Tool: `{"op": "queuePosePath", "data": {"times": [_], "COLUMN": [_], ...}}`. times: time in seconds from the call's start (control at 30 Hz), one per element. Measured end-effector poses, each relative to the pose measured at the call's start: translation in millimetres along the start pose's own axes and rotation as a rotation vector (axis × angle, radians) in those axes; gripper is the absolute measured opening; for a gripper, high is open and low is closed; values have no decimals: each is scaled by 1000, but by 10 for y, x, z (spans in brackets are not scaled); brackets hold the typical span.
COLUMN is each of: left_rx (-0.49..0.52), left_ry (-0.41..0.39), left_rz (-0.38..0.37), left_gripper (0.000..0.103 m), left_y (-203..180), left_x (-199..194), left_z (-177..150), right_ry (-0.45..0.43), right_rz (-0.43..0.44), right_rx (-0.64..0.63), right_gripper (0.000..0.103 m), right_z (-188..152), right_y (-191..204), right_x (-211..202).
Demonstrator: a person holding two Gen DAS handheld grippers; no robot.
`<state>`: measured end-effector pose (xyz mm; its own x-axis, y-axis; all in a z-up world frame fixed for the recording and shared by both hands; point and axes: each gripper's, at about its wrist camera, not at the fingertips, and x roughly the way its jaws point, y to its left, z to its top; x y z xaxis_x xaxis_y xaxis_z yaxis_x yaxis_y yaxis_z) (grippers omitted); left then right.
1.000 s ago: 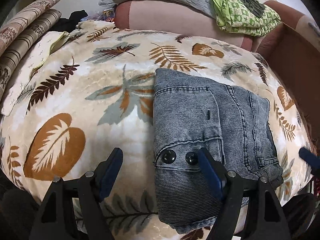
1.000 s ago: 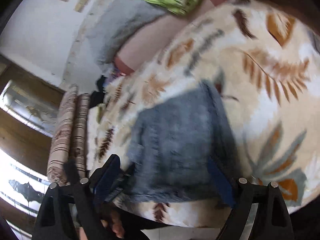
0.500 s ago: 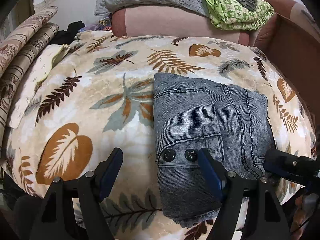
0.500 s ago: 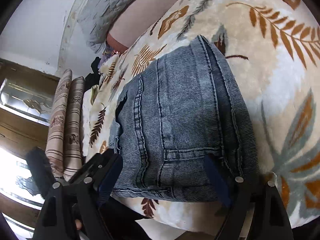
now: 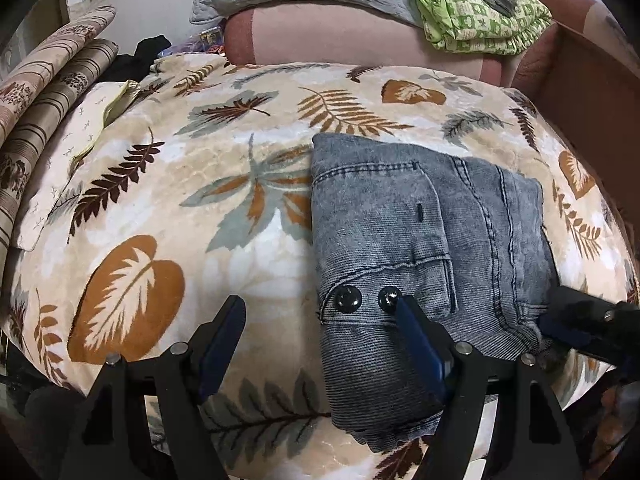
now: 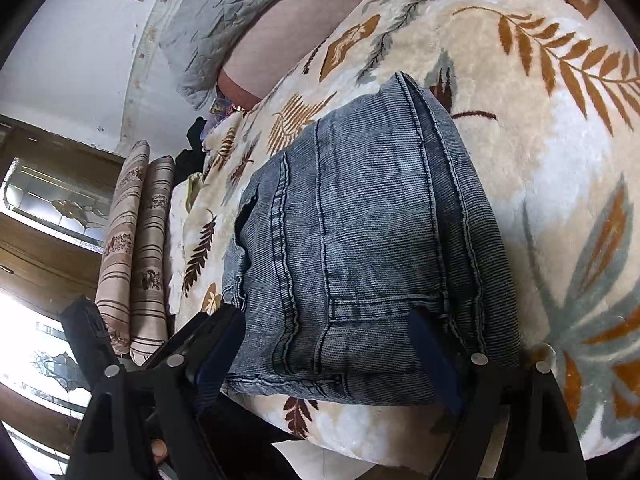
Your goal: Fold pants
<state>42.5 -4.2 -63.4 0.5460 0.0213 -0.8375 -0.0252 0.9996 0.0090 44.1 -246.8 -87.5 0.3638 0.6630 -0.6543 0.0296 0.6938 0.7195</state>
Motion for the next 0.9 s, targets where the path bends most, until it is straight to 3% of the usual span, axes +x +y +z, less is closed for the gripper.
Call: {"op": "queuePosePath", "data": {"times": [0.07,0.17,0.27,0.5,0.63,0.9], "left_rx": [-17,-44,-61,-54,-46,-45], "left_ry": [7,16,21,20,22,17], "left_rz": [-13,-30,-46,-36,-32,-31], "left_gripper": [81,86,86,86,86,86], "left_y": [43,102,121,107,90,90], "left_x": [36,76,112,124,115,94], "left_z": [-7,-5,-15,-16,-11,-25], "right_ry": [3,-65,-110,-30,47,28], "right_rz": [-12,32,88,240,161,183], "right_rx": [14,31,136,209,234,268], "right_gripper": [86,86,86,86,86,86], "right_z": [6,-12,-43,-88,-112,-154], "right_y": [49,65,-126,-105,-180,-266], "right_x": [-62,-332,-567,-420,-75,-42]}}
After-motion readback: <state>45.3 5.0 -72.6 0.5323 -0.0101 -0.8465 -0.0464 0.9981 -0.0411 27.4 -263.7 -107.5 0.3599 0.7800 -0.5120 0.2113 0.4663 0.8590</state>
